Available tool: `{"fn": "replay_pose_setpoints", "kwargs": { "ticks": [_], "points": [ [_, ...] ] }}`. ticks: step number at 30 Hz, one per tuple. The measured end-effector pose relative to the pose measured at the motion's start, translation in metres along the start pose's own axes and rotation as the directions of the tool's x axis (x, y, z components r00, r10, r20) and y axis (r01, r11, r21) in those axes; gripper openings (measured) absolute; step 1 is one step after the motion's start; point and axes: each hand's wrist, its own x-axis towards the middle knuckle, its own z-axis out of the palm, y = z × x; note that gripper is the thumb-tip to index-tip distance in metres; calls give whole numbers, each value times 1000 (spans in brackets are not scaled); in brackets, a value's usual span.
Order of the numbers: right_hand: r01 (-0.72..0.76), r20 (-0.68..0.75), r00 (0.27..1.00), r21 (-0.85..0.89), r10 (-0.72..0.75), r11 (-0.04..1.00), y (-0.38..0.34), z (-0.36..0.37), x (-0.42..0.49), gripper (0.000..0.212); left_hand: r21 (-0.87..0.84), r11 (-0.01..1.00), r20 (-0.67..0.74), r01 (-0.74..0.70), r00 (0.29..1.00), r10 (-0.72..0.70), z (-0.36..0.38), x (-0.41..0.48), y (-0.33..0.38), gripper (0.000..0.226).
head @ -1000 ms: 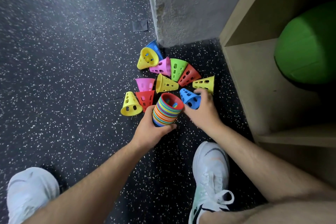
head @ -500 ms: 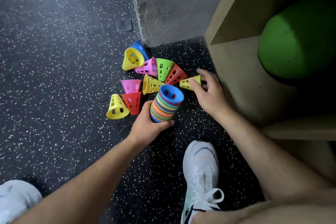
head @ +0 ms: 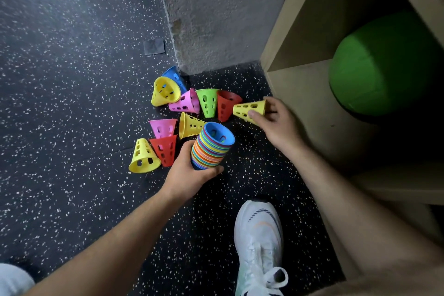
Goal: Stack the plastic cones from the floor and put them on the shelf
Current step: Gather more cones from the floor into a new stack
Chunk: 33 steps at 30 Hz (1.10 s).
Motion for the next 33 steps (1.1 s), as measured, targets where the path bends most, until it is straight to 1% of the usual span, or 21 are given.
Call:
{"fn": "replay_pose_setpoints", "kwargs": {
  "ticks": [1,3,4,7,8,9,10,11,12,14,15,16,18,19,21,24,26,28,30,31,33],
  "points": [
    [44,-27,999,77,-42,996,-9,-1,-3,60,1,1000,2,0,1000,0,0,1,0,73],
    [140,-24,990,134,-138,981,-28,0,-11,58,5,1000,5,-7,1000,7,1,2,1,76],
    [174,27,984,103,-177,979,-37,1,-16,59,5,1000,2,-8,1000,8,1,3,1,77],
    [287,300,921,-95,-247,953,-56,9,-24,71,0,1000,-14,-14,1000,14,3,5,3,76],
    [305,337,908,-130,-248,943,-56,13,-21,73,-3,1000,-18,-15,1000,15,3,6,4,75],
    [289,316,918,-119,-239,950,-57,17,-17,69,-7,1000,-18,-15,1000,15,3,6,5,75],
    [251,251,943,-105,-218,962,-57,21,-11,60,-11,1000,-17,-13,1000,12,2,6,5,76],
    [217,165,967,-137,-194,966,-56,24,-2,52,-17,1000,-15,-8,1000,7,0,7,6,76],
    [198,102,979,-247,-178,949,-54,25,8,49,-23,1000,-15,-2,1000,1,-1,7,7,76],
    [160,104,987,-546,-122,822,-49,26,27,56,-31,1000,-19,6,1000,-7,-2,7,9,75],
    [145,126,988,-616,-85,774,-45,26,35,58,-34,999,-24,6,1000,-7,-3,8,11,76],
    [130,150,988,-624,-45,771,-39,28,43,56,-39,999,-28,3,1000,-4,-3,9,12,77],
    [132,199,980,-572,-18,809,-30,31,53,39,-40,999,-32,1,999,-2,-3,10,14,76],
    [148,214,976,-544,-33,826,-27,34,54,29,-41,999,-37,3,999,-4,-3,12,15,76],
    [156,188,980,-500,-69,852,-28,34,52,16,-46,999,-43,7,999,-9,-3,14,15,78],
    [180,79,984,-462,-162,868,-43,23,39,17,-58,998,-49,1,999,-4,-2,17,16,75],
    [260,4,963,-294,-271,920,-54,16,31,16,-63,998,-52,0,999,-4,-2,19,17,72],
    [373,-38,923,-159,-383,914,-65,16,24,17,-64,998,-61,-5,998,1,-2,21,18,70],
    [481,12,874,-146,-485,864,-73,21,19,20,-68,998,-72,-8,997,3,-3,23,21,70],
    [526,76,850,-142,-521,838,-77,25,17,21,-81,997,-76,-9,997,2,-4,23,24,69],
    [560,208,821,-106,-532,822,-81,32,15,23,-111,994,-89,-13,996,3,-6,25,28,68]
  ]
}}
